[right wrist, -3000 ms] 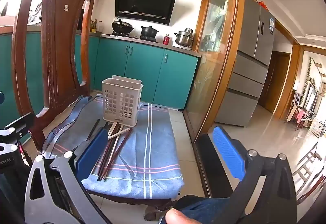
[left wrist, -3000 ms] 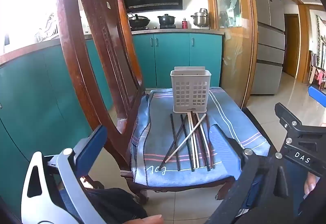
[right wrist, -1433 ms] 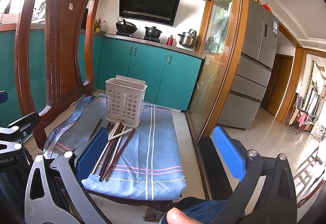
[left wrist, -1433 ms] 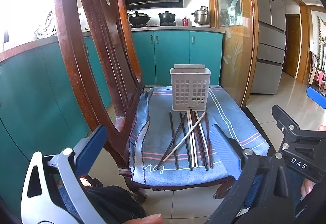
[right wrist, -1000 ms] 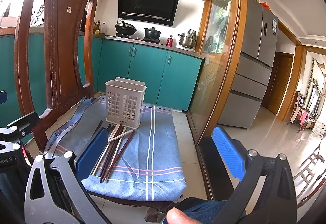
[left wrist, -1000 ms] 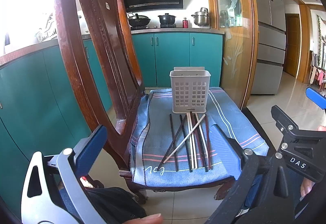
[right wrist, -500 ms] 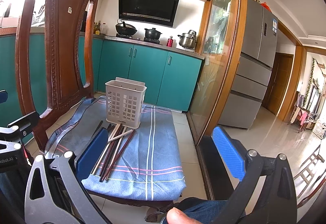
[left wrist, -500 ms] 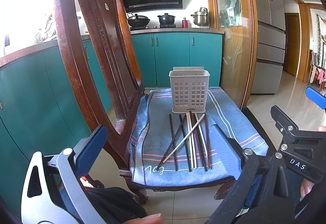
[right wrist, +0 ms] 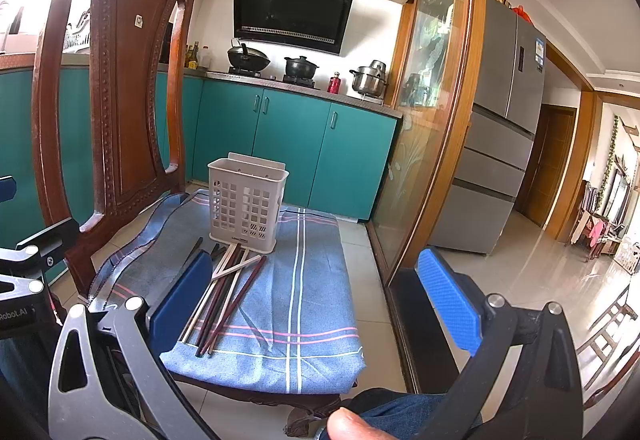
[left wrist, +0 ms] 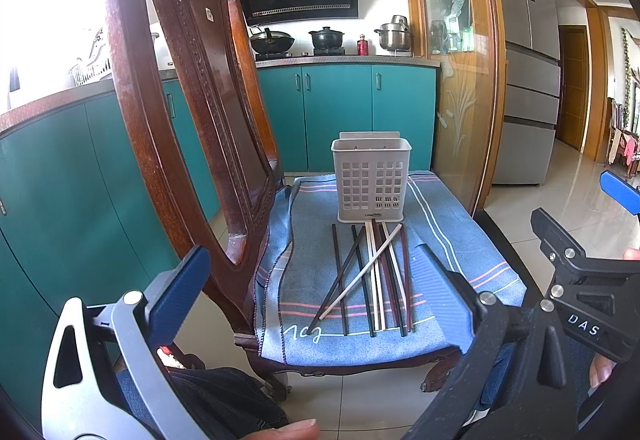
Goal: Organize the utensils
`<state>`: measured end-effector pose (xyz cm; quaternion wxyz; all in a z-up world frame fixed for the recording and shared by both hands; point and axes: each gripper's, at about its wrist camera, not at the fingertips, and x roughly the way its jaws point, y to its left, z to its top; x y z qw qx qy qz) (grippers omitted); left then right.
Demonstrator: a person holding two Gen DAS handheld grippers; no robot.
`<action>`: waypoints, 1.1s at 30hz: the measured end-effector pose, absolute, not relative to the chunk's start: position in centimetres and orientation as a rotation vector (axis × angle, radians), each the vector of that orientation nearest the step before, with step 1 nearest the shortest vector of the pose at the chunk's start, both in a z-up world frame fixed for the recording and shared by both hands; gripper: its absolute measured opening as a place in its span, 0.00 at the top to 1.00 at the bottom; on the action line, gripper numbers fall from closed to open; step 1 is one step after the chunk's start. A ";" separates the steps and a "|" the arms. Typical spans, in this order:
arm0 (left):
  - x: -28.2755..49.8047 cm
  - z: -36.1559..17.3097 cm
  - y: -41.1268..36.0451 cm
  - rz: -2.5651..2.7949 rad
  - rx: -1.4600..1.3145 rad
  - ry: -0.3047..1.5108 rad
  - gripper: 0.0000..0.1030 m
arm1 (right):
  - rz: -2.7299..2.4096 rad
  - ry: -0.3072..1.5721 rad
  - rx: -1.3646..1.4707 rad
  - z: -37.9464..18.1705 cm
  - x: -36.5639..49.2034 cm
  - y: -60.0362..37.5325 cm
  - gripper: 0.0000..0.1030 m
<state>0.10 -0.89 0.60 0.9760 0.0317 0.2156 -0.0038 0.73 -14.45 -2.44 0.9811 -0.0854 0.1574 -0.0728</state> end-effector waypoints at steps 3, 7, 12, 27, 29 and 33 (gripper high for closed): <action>0.1 0.6 -0.9 -0.008 0.064 0.435 0.03 | -0.146 0.318 -0.172 -2.5 0.7 -14.5 0.02; 0.1 0.6 -0.9 -0.009 0.065 0.436 0.03 | -0.145 0.318 -0.170 -2.5 0.7 -14.5 0.02; 0.0 0.6 -1.0 -0.009 0.066 0.435 0.03 | -0.145 0.318 -0.171 -2.5 0.7 -14.5 0.02; 0.3 0.0 -1.4 -0.020 0.073 0.462 0.03 | -0.152 0.328 -0.170 -2.9 1.1 -14.6 0.02; 0.8 -0.5 -1.5 -0.025 0.072 0.482 0.03 | -0.171 0.347 -0.173 -3.2 1.8 -14.8 0.02; 2.6 -2.2 -1.4 -0.058 0.055 0.546 0.03 | -0.156 0.451 -0.150 -4.6 4.6 -16.2 0.02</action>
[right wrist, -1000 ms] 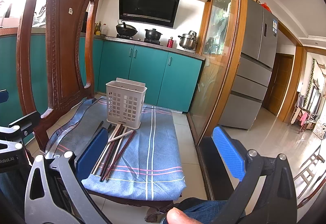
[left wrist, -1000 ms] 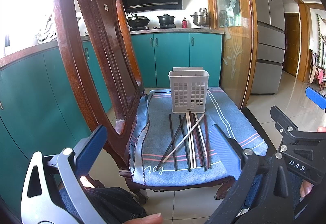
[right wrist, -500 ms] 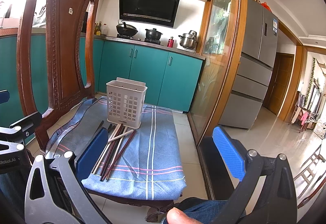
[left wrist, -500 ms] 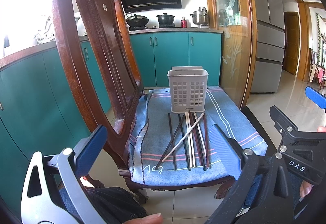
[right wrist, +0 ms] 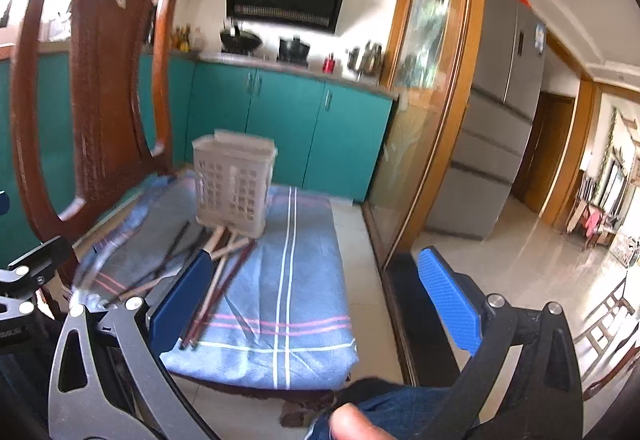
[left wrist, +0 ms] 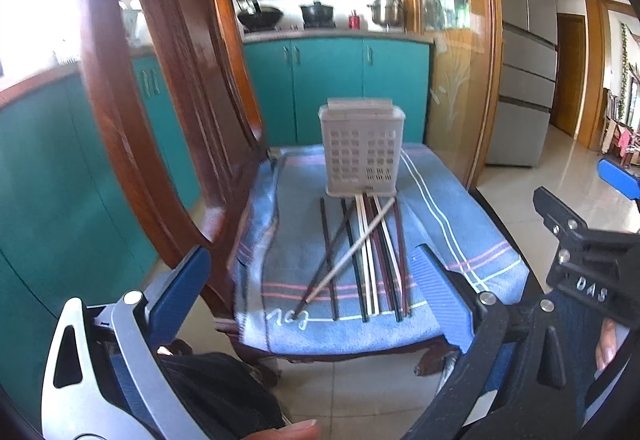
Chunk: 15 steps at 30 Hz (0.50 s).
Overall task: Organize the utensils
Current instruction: 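Grasp a dark brown stick with the left tool while the right tool grasps a red stick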
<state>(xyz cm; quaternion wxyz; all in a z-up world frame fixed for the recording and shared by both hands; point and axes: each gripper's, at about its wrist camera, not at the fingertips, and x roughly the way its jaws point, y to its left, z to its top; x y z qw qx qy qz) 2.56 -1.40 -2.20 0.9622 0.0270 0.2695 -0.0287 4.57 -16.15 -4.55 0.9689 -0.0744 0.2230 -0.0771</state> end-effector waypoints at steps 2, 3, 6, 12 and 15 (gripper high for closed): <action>4.0 -3.5 -1.3 -0.091 0.042 0.592 0.03 | -0.139 0.511 -0.127 -5.9 6.5 -17.2 0.02; 5.0 -4.1 -1.3 -0.112 0.030 0.620 0.03 | -0.140 0.558 -0.122 -6.6 7.8 -17.5 0.02; 8.0 -5.9 -1.4 -0.193 -0.002 0.723 0.08 | -0.052 0.725 -0.093 -9.7 12.1 -18.2 0.15; 15.9 -9.6 -3.4 -0.291 0.041 0.876 0.51 | 0.133 0.987 0.101 -14.6 22.9 -18.7 0.70; 20.4 -11.0 -4.8 -0.320 0.120 0.925 0.52 | 0.167 1.057 0.082 -15.9 27.8 -17.4 0.70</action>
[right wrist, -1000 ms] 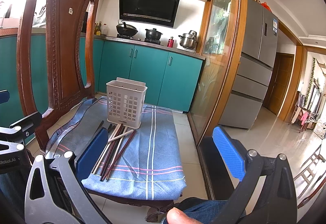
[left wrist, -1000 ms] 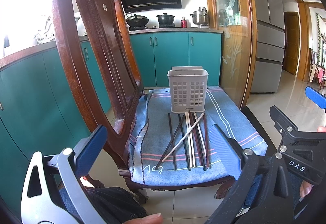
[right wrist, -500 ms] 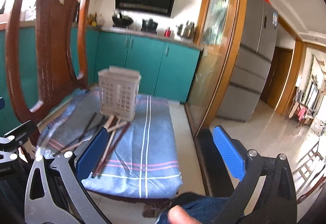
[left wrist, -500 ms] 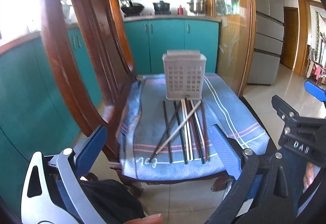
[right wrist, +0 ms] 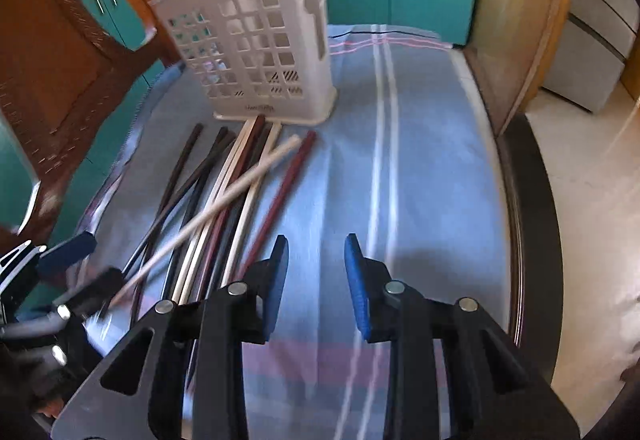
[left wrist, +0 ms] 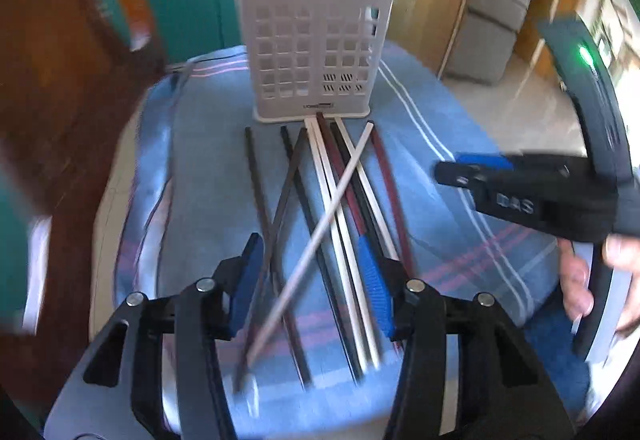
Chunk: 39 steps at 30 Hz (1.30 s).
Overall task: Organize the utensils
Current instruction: 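Grasp a dark brown stick with the left tool while the right tool grasps a red stick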
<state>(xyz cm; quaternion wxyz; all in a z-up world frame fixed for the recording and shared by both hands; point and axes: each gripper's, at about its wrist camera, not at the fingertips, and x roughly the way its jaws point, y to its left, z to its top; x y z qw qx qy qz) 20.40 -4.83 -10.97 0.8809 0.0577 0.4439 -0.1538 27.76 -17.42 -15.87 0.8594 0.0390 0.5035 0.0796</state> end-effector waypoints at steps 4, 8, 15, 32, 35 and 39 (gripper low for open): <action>24.0 -11.9 -6.2 -0.428 0.163 0.979 0.52 | 0.211 1.177 0.096 -18.1 32.7 -16.0 0.69; 25.6 -13.1 -7.1 -0.516 0.167 0.996 0.52 | 0.208 1.155 -0.009 -18.3 34.8 -15.0 0.81; 26.6 -15.0 -6.6 -0.426 0.112 1.041 0.93 | 0.278 1.094 -0.090 -18.5 34.9 -15.8 0.88; 29.2 -15.3 -6.2 -0.330 0.034 1.052 0.89 | 0.250 1.083 -0.058 -18.7 33.1 -18.3 0.73; 28.5 -13.9 -5.3 -0.340 0.004 1.000 0.94 | 0.263 1.069 -0.049 -18.5 33.2 -18.2 0.73; 27.6 -12.4 -3.4 -0.358 -0.028 0.951 0.94 | 0.265 1.064 -0.039 -18.5 33.0 -17.9 0.73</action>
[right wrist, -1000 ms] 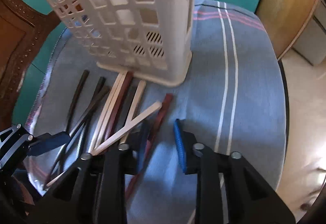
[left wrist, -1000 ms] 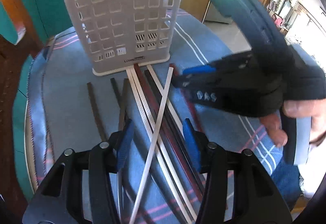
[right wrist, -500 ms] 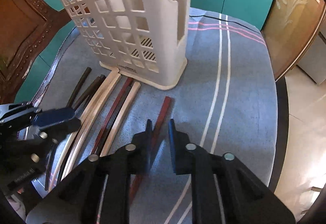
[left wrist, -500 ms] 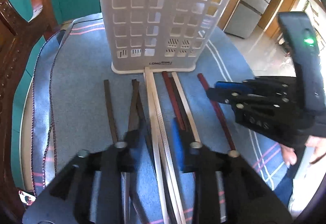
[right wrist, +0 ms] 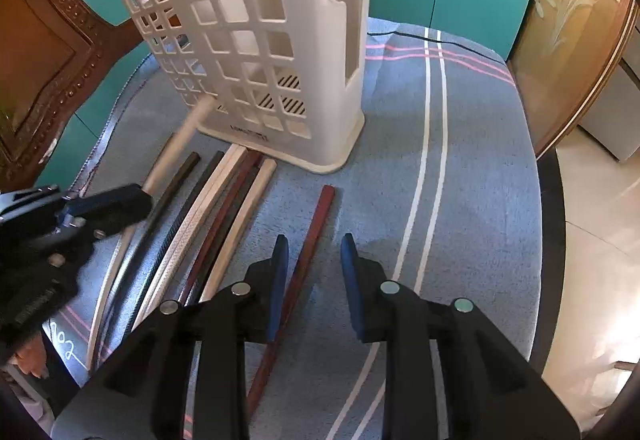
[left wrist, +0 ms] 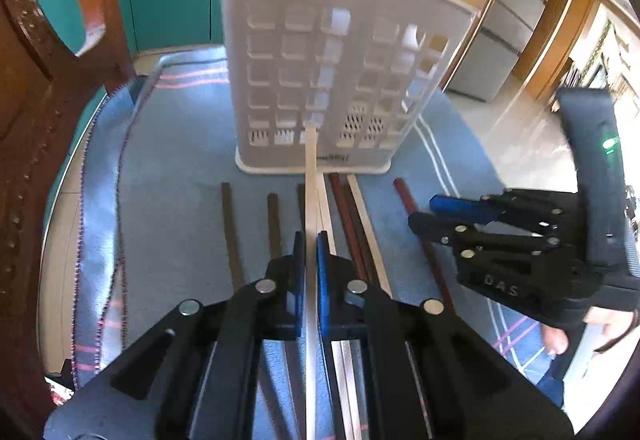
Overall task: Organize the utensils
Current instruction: 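Grasp a dark brown stick with the left tool while the right tool grasps a red stick, then lift both held sticks and lower them into the white holder, opening both tools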
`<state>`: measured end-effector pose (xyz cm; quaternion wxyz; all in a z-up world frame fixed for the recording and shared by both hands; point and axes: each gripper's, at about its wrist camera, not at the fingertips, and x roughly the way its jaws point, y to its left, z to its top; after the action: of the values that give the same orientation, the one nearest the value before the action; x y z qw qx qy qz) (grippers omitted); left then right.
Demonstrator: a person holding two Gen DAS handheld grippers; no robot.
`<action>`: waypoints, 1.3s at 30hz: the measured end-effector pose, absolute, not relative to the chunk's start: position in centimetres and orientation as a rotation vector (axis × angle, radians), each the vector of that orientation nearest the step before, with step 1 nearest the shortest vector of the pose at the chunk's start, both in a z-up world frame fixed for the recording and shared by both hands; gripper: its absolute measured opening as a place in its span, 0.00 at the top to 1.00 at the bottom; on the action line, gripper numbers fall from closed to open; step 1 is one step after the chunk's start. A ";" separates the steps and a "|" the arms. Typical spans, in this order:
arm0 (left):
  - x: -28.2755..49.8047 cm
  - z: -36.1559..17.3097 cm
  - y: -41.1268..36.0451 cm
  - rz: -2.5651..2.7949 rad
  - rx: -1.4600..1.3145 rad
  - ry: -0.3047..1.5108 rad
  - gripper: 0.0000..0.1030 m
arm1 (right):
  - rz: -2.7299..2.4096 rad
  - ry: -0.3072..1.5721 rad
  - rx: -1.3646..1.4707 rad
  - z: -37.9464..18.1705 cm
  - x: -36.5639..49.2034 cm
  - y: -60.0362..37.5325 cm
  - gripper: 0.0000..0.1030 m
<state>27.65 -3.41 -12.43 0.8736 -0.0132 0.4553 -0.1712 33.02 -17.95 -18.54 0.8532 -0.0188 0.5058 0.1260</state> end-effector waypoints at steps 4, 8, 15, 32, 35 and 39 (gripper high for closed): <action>28.0 -12.0 -1.1 -0.315 -0.028 0.991 0.93 | 0.238 1.080 -0.059 -19.0 33.3 -17.6 0.73; 28.4 -12.6 -0.4 -0.265 -0.024 1.030 0.93 | 0.212 1.065 -0.109 -19.1 33.1 -16.8 0.73; 29.8 -13.6 0.5 -0.151 -0.036 1.059 0.93 | 0.201 1.055 -0.123 -19.1 32.7 -16.1 0.71; 32.4 -15.1 -3.8 -0.094 0.079 1.056 0.93 | 0.183 1.034 -0.140 -18.9 30.9 -12.0 0.89; 32.2 -15.0 -3.9 -0.106 0.035 1.029 0.93 | 0.199 1.038 -0.090 -18.8 30.7 -12.2 0.91; 30.1 -12.5 -4.4 -0.141 0.049 0.927 0.93 | 0.256 0.983 -0.023 -16.7 29.4 -13.4 0.94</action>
<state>30.06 -4.44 -12.46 0.8919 0.0235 0.4465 -0.0678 29.40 -13.38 -16.73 0.8738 -0.0109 0.4705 0.1224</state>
